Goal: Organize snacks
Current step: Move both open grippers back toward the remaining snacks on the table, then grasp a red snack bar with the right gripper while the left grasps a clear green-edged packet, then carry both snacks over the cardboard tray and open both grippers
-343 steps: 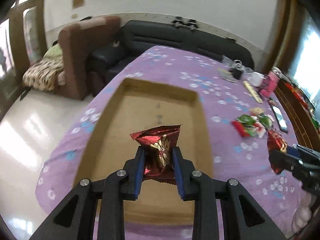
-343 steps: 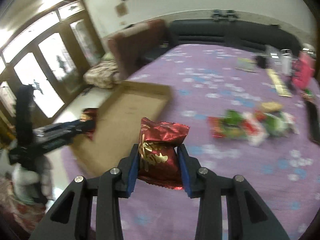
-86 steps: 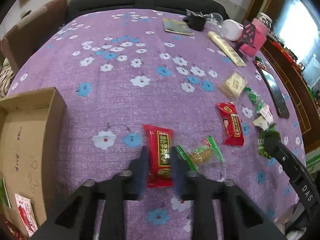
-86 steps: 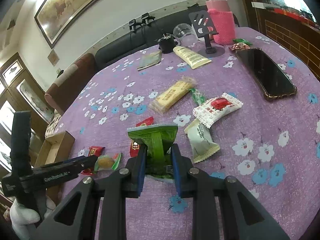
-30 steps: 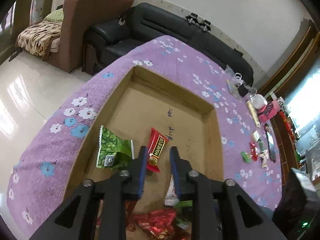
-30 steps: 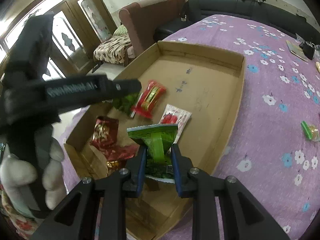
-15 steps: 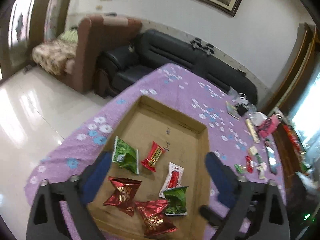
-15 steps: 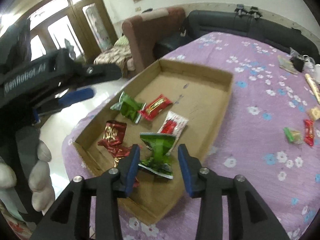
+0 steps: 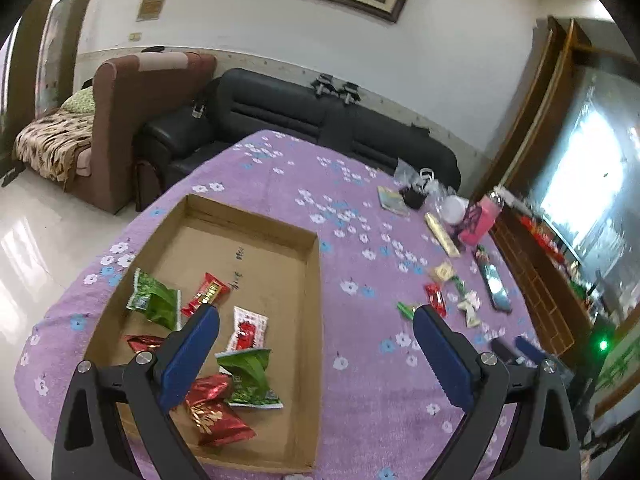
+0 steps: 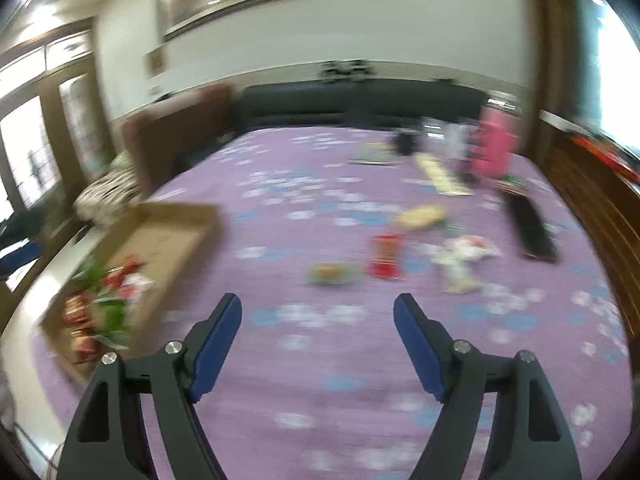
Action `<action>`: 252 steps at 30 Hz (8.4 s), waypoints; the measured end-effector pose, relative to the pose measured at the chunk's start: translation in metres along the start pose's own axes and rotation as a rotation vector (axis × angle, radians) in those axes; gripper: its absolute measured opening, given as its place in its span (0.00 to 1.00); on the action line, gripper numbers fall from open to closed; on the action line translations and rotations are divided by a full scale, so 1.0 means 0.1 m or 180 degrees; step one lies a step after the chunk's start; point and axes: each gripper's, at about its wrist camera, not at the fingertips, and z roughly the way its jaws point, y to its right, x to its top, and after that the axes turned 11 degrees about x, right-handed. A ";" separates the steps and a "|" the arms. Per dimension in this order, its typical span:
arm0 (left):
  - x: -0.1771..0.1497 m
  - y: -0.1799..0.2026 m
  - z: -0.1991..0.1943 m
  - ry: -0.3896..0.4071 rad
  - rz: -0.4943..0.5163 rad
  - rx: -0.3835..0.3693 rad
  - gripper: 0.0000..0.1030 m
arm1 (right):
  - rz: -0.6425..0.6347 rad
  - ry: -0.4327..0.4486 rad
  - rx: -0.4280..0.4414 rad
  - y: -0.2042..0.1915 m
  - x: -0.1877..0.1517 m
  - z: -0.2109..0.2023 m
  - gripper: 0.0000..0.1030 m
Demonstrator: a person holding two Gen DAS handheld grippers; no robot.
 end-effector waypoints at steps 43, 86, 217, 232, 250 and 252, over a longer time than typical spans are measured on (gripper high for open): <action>-0.24 0.35 0.33 -0.0366 0.0341 -0.0282 0.90 | 0.0343 -0.0547 -0.0017 0.59 0.13 0.60 0.75; -0.02 1.01 0.54 -0.0500 0.1039 -0.0259 0.86 | 0.0665 -0.0848 -0.0108 0.85 0.23 1.33 0.18; 0.12 -0.86 0.58 -0.0356 0.0194 0.0185 0.21 | -0.0429 -0.0975 0.1416 -1.90 0.19 1.39 0.19; 0.18 -0.85 0.90 -0.0547 0.0172 0.0244 0.24 | -0.0566 -0.1150 0.1220 -2.04 0.03 1.75 0.20; 0.35 -0.60 0.04 0.0160 0.0082 0.0173 0.87 | -0.0537 -0.0571 0.1328 -1.93 0.20 1.13 0.41; 0.35 -0.55 -0.05 0.0258 0.0069 0.0221 0.95 | -0.0542 -0.0486 0.1324 -1.88 0.21 1.02 0.44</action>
